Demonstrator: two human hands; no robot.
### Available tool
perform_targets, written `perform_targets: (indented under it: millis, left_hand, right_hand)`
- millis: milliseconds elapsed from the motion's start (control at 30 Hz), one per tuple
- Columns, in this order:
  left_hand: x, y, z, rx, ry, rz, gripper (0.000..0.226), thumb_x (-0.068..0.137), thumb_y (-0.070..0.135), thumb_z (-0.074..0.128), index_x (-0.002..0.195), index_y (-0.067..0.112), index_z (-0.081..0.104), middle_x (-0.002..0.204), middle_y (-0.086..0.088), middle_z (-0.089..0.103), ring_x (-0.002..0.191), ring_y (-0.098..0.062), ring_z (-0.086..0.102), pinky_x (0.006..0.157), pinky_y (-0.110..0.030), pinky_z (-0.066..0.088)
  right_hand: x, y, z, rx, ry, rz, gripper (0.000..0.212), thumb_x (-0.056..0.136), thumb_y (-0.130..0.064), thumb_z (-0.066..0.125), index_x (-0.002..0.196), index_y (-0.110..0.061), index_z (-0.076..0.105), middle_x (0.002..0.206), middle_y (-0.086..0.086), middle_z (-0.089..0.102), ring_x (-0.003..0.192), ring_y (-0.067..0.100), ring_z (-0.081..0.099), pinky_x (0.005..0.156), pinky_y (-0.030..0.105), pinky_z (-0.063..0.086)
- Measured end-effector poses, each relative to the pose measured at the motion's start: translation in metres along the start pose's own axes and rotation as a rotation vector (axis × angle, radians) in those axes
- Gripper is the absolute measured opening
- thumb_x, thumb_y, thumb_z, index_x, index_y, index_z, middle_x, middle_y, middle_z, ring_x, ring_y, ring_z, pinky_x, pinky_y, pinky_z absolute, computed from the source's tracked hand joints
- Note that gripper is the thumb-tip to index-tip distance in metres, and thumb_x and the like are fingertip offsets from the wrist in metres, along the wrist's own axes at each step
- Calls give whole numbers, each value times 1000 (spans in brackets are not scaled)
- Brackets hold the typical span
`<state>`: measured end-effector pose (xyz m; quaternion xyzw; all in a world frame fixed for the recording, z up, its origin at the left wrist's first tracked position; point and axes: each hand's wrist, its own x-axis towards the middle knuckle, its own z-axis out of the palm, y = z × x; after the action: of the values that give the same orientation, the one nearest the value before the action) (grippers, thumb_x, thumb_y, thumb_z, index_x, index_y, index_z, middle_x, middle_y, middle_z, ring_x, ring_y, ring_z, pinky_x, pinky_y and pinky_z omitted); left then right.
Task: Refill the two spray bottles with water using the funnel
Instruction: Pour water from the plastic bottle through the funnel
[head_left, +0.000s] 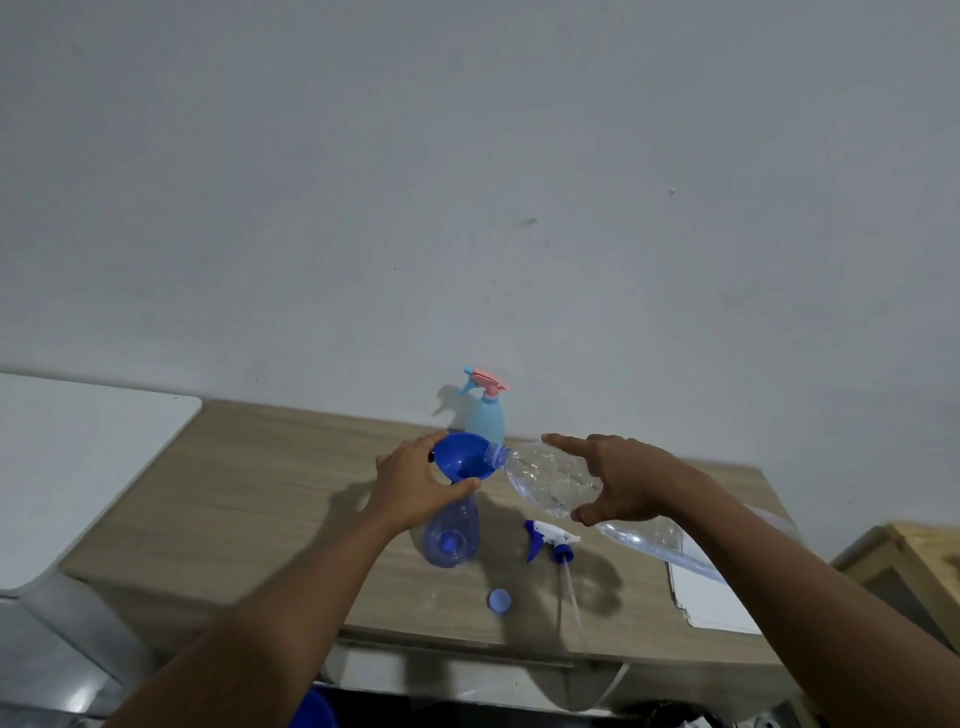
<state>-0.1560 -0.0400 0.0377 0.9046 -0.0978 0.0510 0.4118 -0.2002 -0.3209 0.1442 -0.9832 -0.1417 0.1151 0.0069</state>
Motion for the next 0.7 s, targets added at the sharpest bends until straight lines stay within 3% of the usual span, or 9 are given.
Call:
perform_targets:
  millis: [233, 500, 700]
  left_hand:
    - [-1, 3, 0, -11, 17, -10, 66, 57, 65, 76, 117, 41, 61, 98, 23, 68, 96, -3, 63, 99, -42, 47]
    - [-4, 4, -1, -14, 24, -12, 68, 59, 61, 80, 121, 38, 61, 94, 26, 62, 95, -3, 62, 100, -42, 46]
    - [-6, 8, -2, -10, 36, -5, 66, 63, 55, 84, 122, 37, 61, 97, 23, 64, 95, -3, 61, 102, -39, 44]
  right_hand:
    - [6, 3, 3, -2, 18, -18, 102, 71, -53, 74, 151, -54, 11, 99, -10, 50, 90, 15, 51, 73, 29, 43]
    - [5, 8, 9, 36, 39, -41, 101, 69, -55, 72, 148, -57, 10, 118, -6, 58, 107, 20, 60, 84, 35, 52]
    - [-1, 11, 20, 105, 96, -63, 101, 67, -58, 70, 147, -59, 9, 122, -7, 58, 107, 18, 59, 89, 36, 52]
